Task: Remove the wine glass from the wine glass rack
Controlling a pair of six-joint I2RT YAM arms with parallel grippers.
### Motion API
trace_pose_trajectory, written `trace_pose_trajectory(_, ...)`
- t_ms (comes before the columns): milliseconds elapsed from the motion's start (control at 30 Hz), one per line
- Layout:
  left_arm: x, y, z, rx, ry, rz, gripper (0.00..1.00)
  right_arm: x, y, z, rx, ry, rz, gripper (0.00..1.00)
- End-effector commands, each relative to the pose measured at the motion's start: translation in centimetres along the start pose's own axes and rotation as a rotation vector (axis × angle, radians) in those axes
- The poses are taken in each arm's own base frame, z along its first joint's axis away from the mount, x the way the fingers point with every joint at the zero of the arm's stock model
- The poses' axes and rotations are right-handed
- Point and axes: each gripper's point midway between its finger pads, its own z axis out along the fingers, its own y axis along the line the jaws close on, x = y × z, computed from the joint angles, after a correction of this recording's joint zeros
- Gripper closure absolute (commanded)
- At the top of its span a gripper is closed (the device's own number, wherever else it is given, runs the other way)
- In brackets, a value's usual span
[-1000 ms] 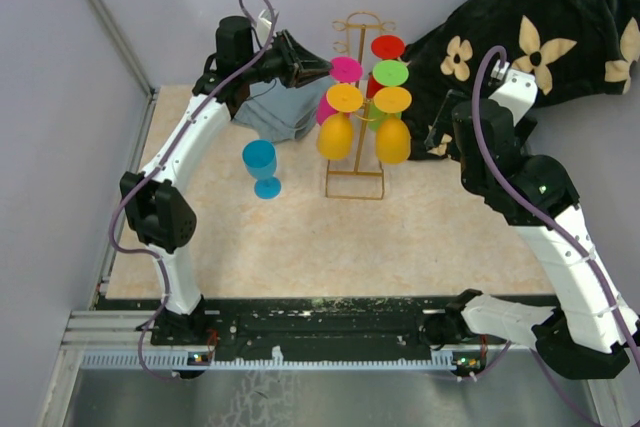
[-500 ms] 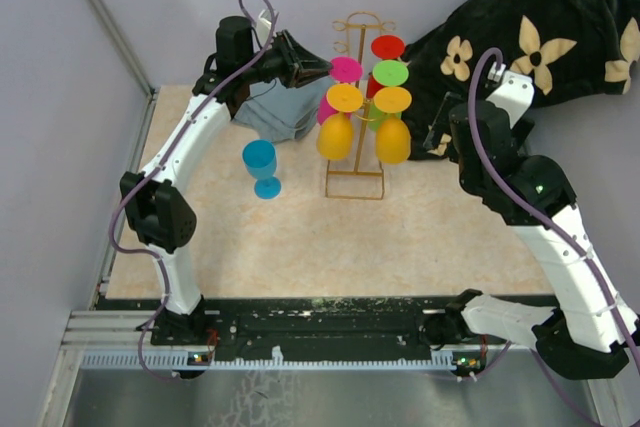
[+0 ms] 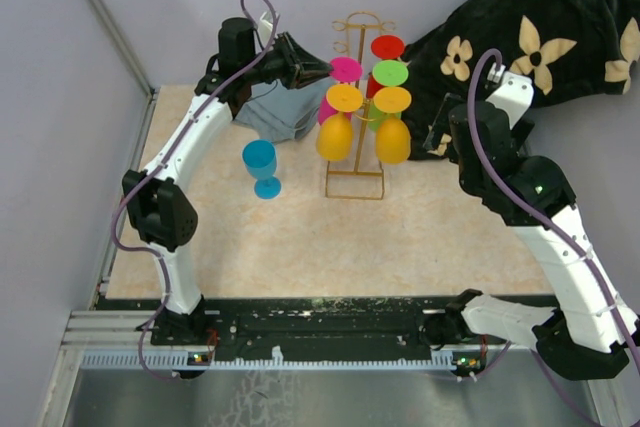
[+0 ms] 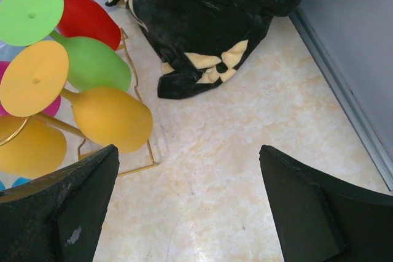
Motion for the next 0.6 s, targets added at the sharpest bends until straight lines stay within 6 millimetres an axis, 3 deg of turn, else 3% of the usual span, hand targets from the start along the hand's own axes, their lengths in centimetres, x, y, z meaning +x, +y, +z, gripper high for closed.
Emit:
trace_pose_trajectory(0, -0.3, -1.1, 0.1, 0.027, -0.01, 0.037, 0.75, -1.2, -0.2, -0.4, -0.008, -0.043, 0.05, 0.03)
trace_pose_trajectory(400, -0.5, -1.9, -0.5, 0.026, -0.025, 0.038, 0.99, -0.9, -0.1, -0.4, -0.017, -0.035, 0.058, 0.03)
trace_pose_trajectory(567, -0.8, -2.2, -0.8, 0.021, -0.041, 0.024, 1.0, -0.7, -0.1, -0.4, -0.019, -0.03, 0.059, 0.03)
